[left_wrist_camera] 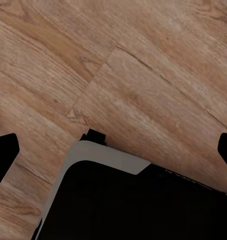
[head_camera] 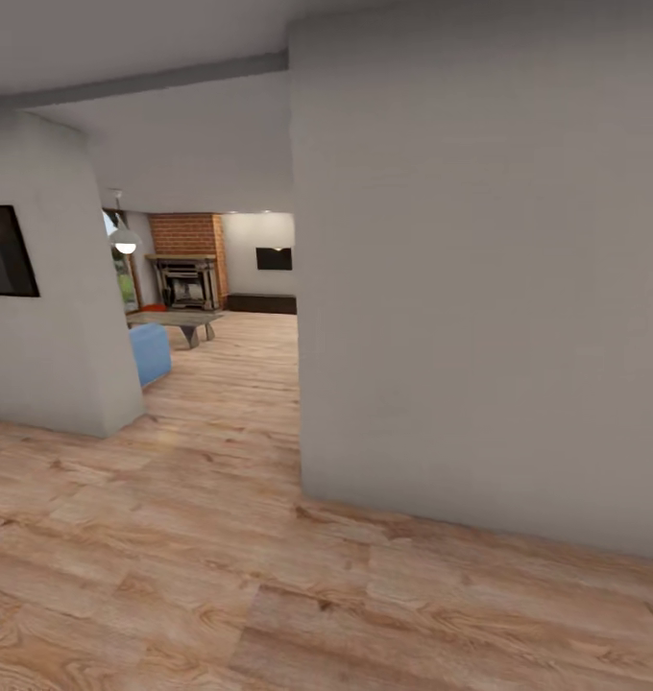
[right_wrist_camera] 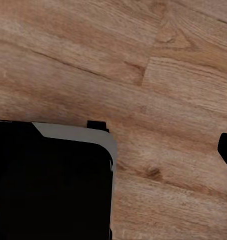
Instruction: Move the two storage containers from the living room to the garage. In the garage, place one container on the floor and stack the other container on top of it (either order is fine).
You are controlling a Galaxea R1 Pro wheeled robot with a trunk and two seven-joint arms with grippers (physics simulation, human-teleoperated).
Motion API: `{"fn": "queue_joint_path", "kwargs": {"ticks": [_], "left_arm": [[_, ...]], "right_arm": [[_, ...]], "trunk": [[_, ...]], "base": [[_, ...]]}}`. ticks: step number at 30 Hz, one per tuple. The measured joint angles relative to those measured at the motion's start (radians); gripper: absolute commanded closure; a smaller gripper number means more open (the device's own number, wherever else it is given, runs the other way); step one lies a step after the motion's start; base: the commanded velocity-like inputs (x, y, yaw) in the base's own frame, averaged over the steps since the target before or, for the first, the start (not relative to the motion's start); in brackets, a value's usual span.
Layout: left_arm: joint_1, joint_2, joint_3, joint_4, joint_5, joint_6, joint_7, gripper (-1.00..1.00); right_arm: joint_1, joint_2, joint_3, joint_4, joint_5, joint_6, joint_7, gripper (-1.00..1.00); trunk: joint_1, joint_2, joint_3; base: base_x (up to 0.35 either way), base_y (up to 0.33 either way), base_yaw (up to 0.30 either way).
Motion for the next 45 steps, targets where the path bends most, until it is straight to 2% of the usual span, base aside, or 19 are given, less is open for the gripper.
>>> {"fn": "queue_joint_path", "kwargs": {"ticks": [45], "left_arm": [[0.0,0.0,0.0,0.0,0.0,-0.002,0.0,-1.0]], "right_arm": [[0.0,0.001,-0.005,0.0,-0.002,0.002,-0.001,-1.0]], "trunk": [[0.0,0.0,0.0]], "base": [[0.322,0.0,0.278]]}}
